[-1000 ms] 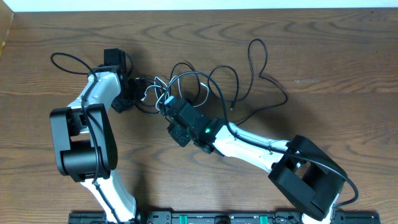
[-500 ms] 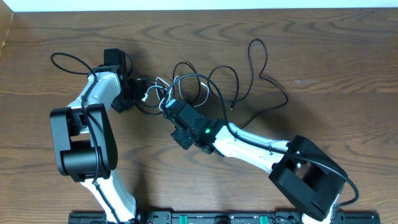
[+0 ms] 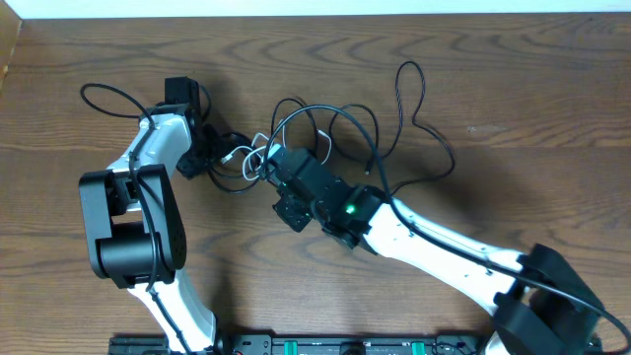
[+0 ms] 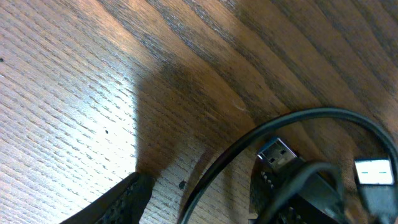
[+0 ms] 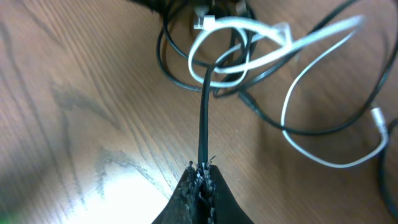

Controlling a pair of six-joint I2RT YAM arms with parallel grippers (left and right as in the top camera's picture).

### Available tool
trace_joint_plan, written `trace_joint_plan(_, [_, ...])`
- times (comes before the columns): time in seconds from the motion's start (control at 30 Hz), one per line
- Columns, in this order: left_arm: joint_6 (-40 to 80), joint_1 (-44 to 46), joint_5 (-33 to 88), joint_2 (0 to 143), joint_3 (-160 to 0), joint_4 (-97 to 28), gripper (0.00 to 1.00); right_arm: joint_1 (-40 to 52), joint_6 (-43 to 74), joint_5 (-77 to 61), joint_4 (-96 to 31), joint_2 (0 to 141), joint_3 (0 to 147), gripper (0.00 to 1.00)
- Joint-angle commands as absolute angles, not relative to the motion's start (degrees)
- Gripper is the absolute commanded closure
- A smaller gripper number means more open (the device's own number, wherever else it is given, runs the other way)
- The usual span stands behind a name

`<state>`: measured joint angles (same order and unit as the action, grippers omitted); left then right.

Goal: Untangle cables

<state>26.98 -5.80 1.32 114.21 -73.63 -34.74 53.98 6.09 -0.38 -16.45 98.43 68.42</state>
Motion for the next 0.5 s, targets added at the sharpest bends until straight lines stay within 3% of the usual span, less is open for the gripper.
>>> trace_joint_plan(0.0, [26.89, -6.09, 1.02, 116.44, -71.79, -35.55, 0.43, 54.33, 4.01, -0.12, -16.53, 94.7, 68.25, 0.99])
trace_joint_plan(0.47, [26.89, -6.09, 1.02, 116.44, -71.79, -35.53, 0.43, 54.3, 1.98, 1.08, -16.49, 83.74, 68.25, 0.99])
